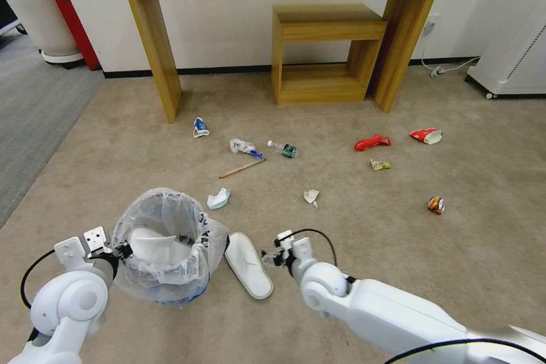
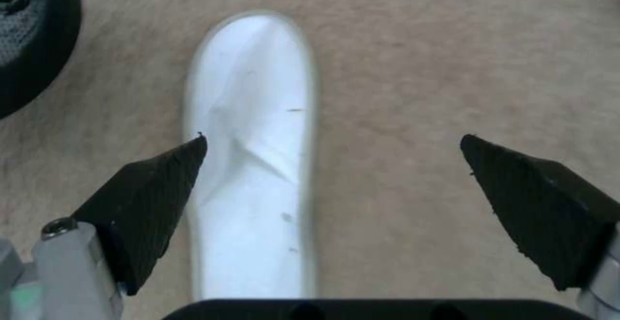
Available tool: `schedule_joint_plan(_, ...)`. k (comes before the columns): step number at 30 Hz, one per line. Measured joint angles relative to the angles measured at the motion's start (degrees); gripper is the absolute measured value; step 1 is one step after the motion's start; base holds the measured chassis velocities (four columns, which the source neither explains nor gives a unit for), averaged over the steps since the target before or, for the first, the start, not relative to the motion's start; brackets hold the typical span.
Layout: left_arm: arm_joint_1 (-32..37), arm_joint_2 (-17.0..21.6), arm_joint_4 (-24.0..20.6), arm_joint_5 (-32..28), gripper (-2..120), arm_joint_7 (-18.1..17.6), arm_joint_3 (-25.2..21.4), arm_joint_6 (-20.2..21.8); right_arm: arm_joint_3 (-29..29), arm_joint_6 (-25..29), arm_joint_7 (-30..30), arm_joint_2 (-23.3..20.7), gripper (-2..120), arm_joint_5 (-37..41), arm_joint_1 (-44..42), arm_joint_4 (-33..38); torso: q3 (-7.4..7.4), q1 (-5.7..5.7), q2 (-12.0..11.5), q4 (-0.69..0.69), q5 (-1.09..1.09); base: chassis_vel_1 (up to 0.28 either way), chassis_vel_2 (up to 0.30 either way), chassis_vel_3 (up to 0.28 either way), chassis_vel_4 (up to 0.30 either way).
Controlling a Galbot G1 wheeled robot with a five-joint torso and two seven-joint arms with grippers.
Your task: Pick up the trash bin and place the garbage on the floor into it.
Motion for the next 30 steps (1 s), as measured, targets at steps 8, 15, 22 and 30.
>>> schedule_joint_plan(8,0.3,-1.3,-0.8,0.5,0,0.7,-0.1,-0.2,-4.6,0.2,-0.2,8.2,100,1.3,2.8,-7.1,0.0,0.0,0.0,0.0,-0.01,0.0,0.0,0.0,0.0)
schedule_joint_plan(15,0.9,-1.6,-1.6,0.5,0,1.0,-0.5,-0.5,-5.7,0.6,-0.3,11.8,100,0.5,3.3,-12.4,0.0,0.0,0.0,0.0,-0.01,0.0,0.0,0.0,0.0)
schedule_joint_plan(22,1.5,-1.6,-2.7,0.5,0,1.1,-0.9,-0.6,-6.5,1.9,-1.2,14.6,99,-1.0,3.8,-19.2,-0.01,0.0,0.0,-0.01,-0.01,0.0,0.0,0.0,0.0)
schedule_joint_plan(30,1.8,-1.8,-3.5,0.4,0,1.2,-0.9,-0.7,-7.8,3.8,-1.7,16.1,92,-1.4,3.6,-22.8,-0.01,0.0,0.0,-0.01,0.0,0.0,0.0,0.0,0.0)
